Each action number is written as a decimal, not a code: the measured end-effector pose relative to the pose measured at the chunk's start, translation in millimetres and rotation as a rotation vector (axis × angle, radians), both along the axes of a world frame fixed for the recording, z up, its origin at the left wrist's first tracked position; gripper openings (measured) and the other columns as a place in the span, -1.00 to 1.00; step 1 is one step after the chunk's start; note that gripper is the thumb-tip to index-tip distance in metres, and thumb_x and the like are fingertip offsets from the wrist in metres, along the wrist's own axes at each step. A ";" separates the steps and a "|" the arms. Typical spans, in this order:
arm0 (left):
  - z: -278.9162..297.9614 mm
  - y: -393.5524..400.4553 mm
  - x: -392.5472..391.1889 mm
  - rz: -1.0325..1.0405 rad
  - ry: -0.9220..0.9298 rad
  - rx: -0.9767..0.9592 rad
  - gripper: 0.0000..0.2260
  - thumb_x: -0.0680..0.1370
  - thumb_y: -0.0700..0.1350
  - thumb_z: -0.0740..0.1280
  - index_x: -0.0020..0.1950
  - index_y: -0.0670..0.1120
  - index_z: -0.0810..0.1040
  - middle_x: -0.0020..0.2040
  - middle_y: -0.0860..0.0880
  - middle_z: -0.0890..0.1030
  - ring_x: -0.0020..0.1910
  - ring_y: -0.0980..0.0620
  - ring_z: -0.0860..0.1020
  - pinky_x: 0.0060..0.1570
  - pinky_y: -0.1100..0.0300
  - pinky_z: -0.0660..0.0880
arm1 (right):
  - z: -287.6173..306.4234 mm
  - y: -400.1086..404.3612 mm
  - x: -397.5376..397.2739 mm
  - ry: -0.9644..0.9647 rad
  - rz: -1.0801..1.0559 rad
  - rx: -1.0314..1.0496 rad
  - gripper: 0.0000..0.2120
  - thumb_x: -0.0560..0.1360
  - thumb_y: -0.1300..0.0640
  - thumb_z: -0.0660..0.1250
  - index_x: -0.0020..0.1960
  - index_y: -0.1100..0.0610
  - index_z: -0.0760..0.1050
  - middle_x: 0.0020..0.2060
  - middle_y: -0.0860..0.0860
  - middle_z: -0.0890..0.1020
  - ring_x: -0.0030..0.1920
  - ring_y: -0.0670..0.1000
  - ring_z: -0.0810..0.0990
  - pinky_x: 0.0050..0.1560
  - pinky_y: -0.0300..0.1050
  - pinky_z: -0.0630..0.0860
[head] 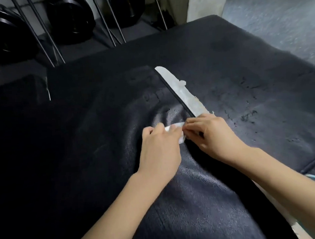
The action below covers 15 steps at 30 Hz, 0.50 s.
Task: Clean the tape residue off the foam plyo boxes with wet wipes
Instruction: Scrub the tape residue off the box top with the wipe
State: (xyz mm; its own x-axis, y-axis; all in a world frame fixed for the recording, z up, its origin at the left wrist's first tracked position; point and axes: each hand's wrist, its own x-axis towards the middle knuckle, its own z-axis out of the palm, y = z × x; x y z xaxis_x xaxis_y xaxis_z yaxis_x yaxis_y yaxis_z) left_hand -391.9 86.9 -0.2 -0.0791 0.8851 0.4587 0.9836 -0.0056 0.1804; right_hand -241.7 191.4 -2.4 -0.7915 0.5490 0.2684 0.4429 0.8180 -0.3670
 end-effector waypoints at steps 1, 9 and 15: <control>0.7 -8.2 4.9 -0.017 -0.020 -0.007 -0.76 0.31 -0.26 0.46 -0.07 -0.02 0.64 -0.30 0.15 0.16 -0.31 -0.02 0.40 -0.21 0.06 0.46 | 4.0 -10.3 7.6 -0.006 0.013 -0.038 -0.83 0.56 0.26 0.37 -0.19 0.09 0.55 -0.28 -0.09 0.54 -0.25 0.01 0.45 -0.13 -0.18 0.37; -18.5 -77.2 46.8 -0.074 -0.080 -0.190 -0.64 0.50 -0.13 0.29 0.29 -0.06 0.60 0.23 0.08 0.63 -0.03 0.04 0.48 0.06 0.06 0.41 | 4.5 -74.2 54.0 -0.022 0.069 -0.069 -0.81 0.56 0.10 0.38 0.08 0.19 0.67 0.08 -0.01 0.67 -0.06 0.05 0.58 0.07 -0.14 0.48; -3.1 -46.5 21.4 -0.027 -0.044 -0.225 -0.67 0.50 -0.13 0.31 0.26 -0.01 0.60 0.24 0.13 0.62 0.01 0.04 0.54 0.18 -0.02 0.39 | 11.1 -44.0 27.2 -0.016 0.111 -0.035 -0.84 0.59 0.17 0.34 0.07 0.20 0.67 0.05 0.00 0.67 -0.06 0.06 0.59 0.08 -0.13 0.50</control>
